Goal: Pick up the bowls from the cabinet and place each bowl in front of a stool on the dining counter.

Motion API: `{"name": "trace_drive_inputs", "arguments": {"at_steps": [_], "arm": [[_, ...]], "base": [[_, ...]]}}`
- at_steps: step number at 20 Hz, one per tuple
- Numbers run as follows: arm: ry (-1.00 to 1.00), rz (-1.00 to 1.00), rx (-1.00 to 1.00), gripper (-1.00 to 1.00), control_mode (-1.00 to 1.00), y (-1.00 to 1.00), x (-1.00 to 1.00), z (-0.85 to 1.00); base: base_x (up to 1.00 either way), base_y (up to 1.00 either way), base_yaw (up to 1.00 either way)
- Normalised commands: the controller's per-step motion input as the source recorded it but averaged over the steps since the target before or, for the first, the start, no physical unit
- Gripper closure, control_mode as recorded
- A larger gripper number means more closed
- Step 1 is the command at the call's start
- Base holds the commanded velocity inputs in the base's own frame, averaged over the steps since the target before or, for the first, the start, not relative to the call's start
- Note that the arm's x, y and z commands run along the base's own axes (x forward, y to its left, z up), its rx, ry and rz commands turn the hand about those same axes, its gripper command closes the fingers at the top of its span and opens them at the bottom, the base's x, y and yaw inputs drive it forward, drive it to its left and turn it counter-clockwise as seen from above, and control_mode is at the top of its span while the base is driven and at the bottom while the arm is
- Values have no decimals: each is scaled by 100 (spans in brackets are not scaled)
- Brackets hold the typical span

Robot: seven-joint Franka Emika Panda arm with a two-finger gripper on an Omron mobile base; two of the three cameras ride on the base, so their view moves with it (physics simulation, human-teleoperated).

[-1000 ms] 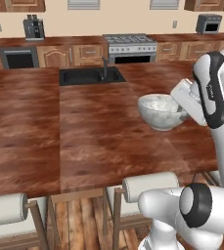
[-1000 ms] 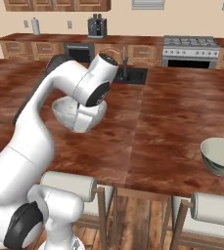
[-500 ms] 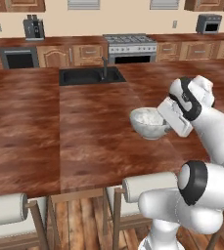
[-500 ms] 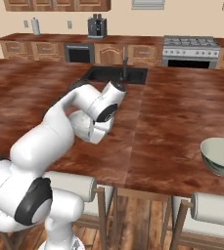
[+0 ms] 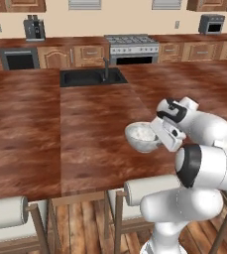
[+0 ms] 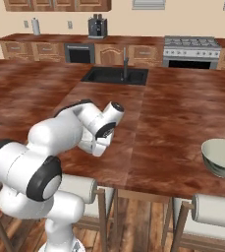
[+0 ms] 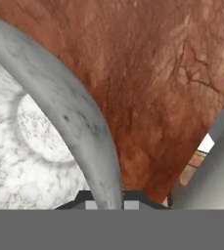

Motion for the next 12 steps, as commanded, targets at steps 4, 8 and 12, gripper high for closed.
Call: {"name": "trace_drive_inputs", "arguments": {"at_steps": [4,8,12], "arm": [[0,0,0,100,-100,8,42,-60],[0,0,0,100,-100,6,37,-54],[0,0,0,100,-100,2,31,-42]], "base": [[0,0,0],[0,0,0],[0,0,0]]}}
